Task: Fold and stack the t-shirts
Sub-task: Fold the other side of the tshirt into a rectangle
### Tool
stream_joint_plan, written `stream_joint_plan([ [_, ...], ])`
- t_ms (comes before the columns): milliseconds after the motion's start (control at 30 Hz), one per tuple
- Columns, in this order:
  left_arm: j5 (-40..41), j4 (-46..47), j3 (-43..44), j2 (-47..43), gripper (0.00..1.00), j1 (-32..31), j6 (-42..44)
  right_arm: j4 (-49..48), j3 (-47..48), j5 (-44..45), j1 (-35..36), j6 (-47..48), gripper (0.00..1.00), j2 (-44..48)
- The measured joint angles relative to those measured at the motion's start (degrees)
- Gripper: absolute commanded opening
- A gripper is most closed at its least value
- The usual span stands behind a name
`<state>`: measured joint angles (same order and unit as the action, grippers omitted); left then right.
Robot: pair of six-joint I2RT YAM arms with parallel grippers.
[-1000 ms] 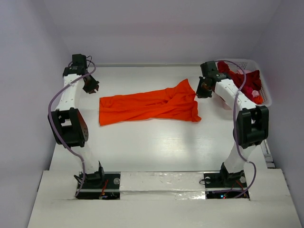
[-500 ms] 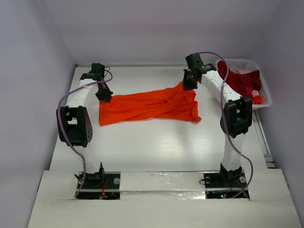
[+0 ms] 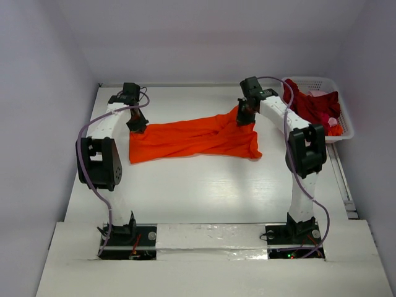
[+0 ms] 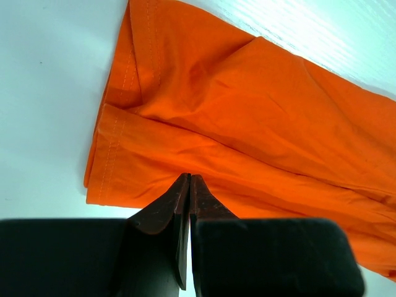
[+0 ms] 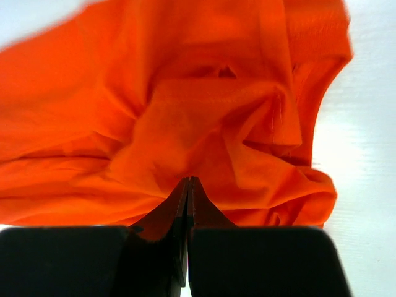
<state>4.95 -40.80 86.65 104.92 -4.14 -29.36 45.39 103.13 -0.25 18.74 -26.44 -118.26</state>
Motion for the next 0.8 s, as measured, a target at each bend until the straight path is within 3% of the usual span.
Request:
stream_joint_plan([
  [200,0.3,0.8,-0.1,2.1,0.00,-0.5,0.0,-0.9,-4.7,-1.9,0.0,-0.4,0.00,-0.1],
  [800,-1.0,2.2,-0.1,11.0,0.00,-0.7,0.0,-3.5,-4.8,-8.0,0.2,-1.8,0.00,-1.9],
])
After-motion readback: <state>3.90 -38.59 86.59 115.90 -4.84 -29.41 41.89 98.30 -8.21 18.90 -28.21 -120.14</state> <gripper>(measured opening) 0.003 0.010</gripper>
